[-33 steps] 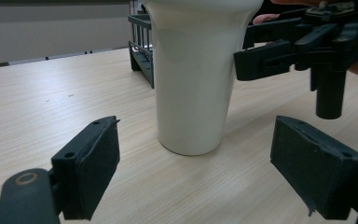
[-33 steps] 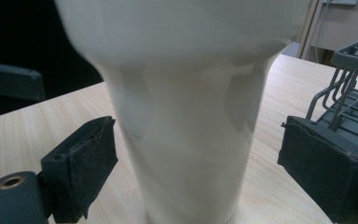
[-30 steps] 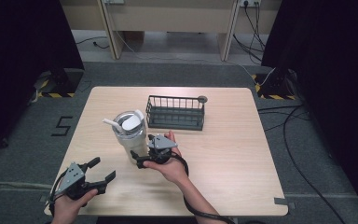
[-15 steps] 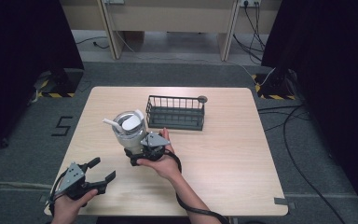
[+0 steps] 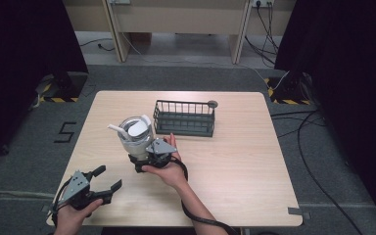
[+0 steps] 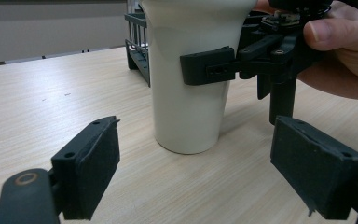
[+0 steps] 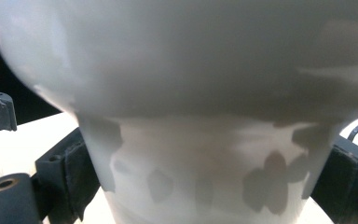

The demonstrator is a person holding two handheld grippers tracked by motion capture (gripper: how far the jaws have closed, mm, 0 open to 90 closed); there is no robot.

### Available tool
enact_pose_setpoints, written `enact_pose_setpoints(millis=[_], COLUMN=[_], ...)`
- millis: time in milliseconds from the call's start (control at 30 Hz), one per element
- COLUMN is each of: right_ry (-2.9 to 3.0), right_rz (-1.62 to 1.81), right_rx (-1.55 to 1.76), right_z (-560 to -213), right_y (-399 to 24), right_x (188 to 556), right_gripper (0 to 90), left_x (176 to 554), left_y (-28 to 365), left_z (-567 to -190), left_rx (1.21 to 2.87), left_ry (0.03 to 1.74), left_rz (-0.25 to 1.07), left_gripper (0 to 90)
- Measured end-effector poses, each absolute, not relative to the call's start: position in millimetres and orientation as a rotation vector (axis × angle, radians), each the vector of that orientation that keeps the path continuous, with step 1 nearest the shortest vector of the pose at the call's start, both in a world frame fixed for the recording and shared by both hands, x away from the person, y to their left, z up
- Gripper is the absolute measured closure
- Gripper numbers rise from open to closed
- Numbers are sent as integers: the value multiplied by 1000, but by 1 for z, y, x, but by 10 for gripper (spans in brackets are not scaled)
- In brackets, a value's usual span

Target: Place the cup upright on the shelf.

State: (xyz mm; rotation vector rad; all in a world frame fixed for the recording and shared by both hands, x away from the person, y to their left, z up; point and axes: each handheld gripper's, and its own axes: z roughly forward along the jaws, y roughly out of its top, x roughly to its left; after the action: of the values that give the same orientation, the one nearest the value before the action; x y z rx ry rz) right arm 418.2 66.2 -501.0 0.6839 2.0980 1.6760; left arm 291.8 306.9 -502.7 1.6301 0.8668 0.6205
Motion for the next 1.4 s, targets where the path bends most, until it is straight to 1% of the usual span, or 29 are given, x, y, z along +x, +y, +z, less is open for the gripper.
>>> enact_pose_setpoints(millis=[600, 1400], right_ry=[2090, 2026], right_rz=[1636, 1631], right_rx=[694, 763], right_z=[-497, -471], right_y=[66, 48], right_x=[416, 425], right_gripper=[108, 109], left_x=[292, 292], left_y=[307, 307], left_z=[-503, -503], left_rx=[1625, 1619], left_ry=[869, 873], left_rz=[615, 612], left_gripper=[150, 148])
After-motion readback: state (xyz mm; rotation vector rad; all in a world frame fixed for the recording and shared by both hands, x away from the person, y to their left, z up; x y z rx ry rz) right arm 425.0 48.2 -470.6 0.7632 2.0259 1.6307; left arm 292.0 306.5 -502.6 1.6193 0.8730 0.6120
